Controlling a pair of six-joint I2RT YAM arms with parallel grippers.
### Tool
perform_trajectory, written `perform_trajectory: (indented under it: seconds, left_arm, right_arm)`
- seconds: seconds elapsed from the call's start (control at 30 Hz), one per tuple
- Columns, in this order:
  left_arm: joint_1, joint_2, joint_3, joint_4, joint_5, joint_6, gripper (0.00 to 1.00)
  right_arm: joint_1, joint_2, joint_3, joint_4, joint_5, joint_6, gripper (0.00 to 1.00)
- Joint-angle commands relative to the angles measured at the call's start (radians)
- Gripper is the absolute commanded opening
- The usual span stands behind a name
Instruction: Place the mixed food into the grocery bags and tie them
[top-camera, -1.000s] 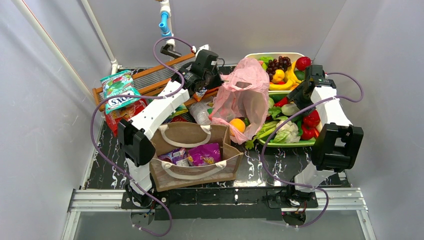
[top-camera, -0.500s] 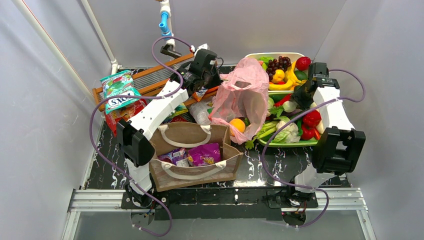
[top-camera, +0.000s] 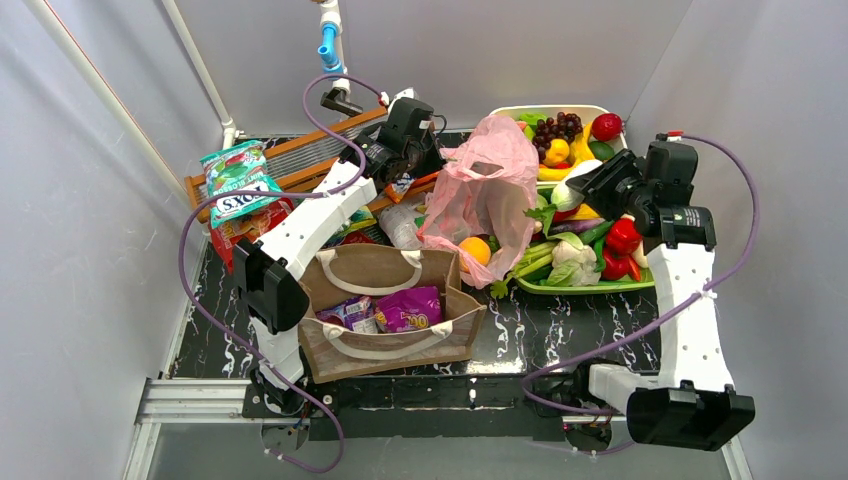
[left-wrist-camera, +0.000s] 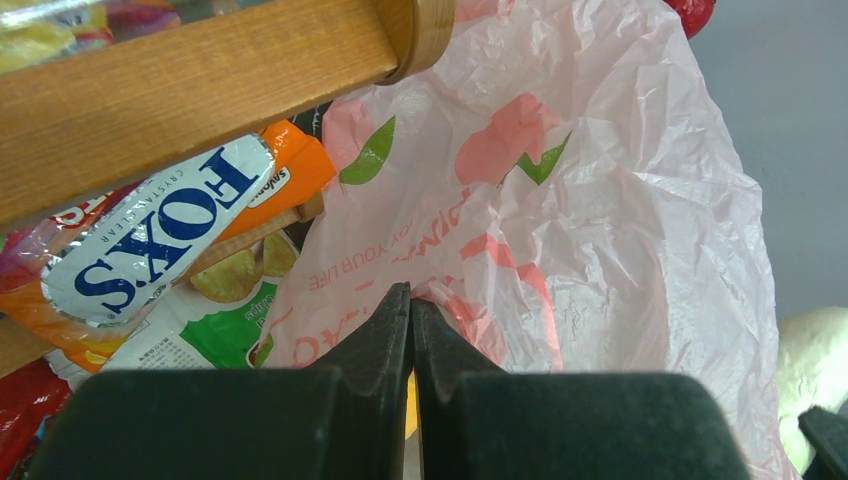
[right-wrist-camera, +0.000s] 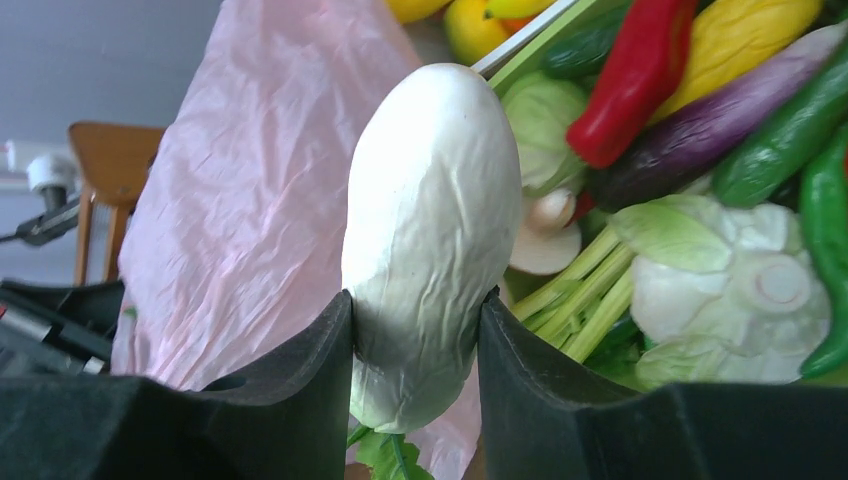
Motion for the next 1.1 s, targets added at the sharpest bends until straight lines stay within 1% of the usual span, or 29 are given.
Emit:
perform_trajectory:
  seconds: [0.0, 0.13, 0.17, 0.33, 0.5, 0.67, 0.83, 0.97, 1.07]
  left_arm:
    - [0.006, -0.062, -0.008, -0.008, 0.016, -0.019, 0.0]
    - [0.006, -0.062, -0.007, -0.01, 0.018, -0.024, 0.0]
    - [0.005, -0.062, -0.006, -0.01, 0.019, -0.025, 0.0]
    - [0.006, -0.06, -0.006, -0.012, 0.022, -0.029, 0.0]
    - [0.006, -0.056, -0.001, -0.011, 0.023, -0.035, 0.0]
    - [0.006, -0.054, 0.006, -0.013, 0.025, -0.037, 0.0]
    - [0.006, -0.051, 0.01, -0.013, 0.024, -0.04, 0.0]
    - [0.005, -0.051, 0.012, -0.013, 0.029, -0.044, 0.0]
    - [0.006, -0.054, 0.012, -0.014, 0.037, -0.049, 0.0]
  right_arm:
    - [0.041, -0.056, 0.003, 0.045, -0.105, -0.005, 0.19]
    - [0.063, -0.106, 0.024, 0.057, -0.173, -0.007, 0.18]
    - [0.097, -0.115, 0.029, 0.063, -0.194, -0.01, 0.18]
    - [0.171, -0.179, 0.024, 0.086, -0.268, -0.006, 0.19]
    - [0.224, -0.253, -0.061, 0.16, -0.341, 0.063, 0.18]
    - [0.281, -0.304, -0.082, 0.135, -0.339, 0.088, 0.19]
    - [0.334, -0.359, -0.198, 0.195, -0.377, 0.177, 0.2]
    - [0.345, -0.367, -0.306, 0.262, -0.416, 0.237, 0.2]
    - [0.345, -0.34, -0.322, 0.285, -0.424, 0.246, 0.21]
